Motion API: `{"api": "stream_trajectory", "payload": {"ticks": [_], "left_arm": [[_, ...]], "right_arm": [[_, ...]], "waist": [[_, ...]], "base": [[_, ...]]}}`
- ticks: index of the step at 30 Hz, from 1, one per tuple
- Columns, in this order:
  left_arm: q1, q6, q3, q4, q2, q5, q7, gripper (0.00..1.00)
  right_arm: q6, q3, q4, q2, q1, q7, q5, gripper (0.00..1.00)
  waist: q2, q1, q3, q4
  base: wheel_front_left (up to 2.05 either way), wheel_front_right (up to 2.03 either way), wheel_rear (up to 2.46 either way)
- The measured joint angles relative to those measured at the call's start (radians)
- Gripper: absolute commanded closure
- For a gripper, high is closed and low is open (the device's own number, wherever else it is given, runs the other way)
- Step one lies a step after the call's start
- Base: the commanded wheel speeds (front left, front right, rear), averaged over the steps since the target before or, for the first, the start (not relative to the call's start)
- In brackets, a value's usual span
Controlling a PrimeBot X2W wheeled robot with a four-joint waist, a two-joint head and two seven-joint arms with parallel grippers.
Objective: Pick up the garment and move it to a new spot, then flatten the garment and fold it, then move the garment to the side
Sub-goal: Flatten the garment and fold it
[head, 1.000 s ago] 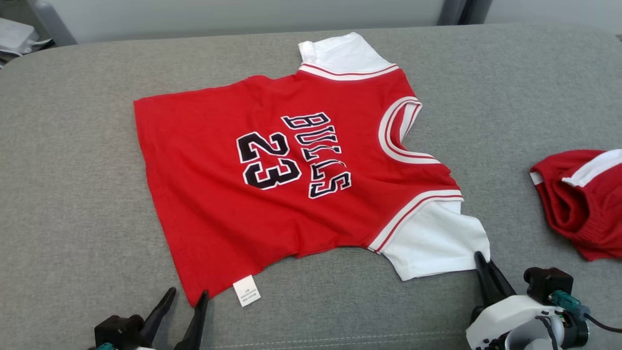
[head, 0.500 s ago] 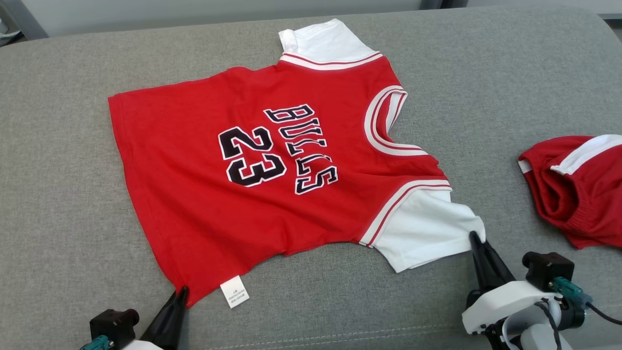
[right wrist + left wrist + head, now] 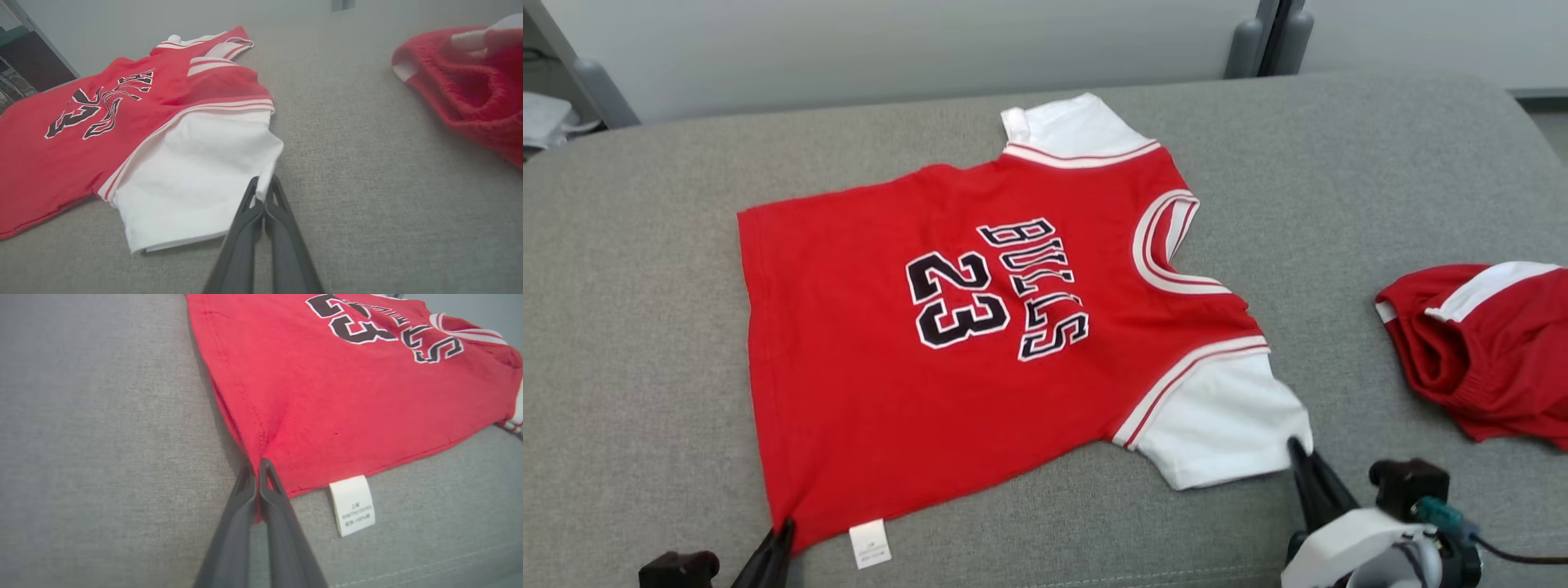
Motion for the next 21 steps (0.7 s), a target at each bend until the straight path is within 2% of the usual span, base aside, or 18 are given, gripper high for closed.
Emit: {"api": "stream_trajectory", "payload": {"ticks": [10,14,21], "left_arm": [[0.020,0.000,0.092,0.120,-0.038,0.089,0.000,1.00],[0.020,0.000,0.139,0.155,-0.049,0.119,0.000,1.00],[0.019,-0.001,0.203,0.197,-0.057,0.159,0.000,1.00]], "right_arm": [[0.000,0.075,0.060,-0.021,0.048,0.040,0.058,1.00],[0.000,0.130,0.029,-0.058,0.079,0.073,0.114,1.00],[0.000,0.167,-0.072,-0.141,0.141,0.149,0.189,1.00]], "waist": [[0.0000,0.0000,-0.098,-0.006],[0.0000,0.0000,-0.116,-0.010],[0.0000,0.0000,-0.117,-0.010]], "base": [[0.00,0.00,0.00],[0.00,0.00,0.00],[0.00,0.00,0.00]]}}
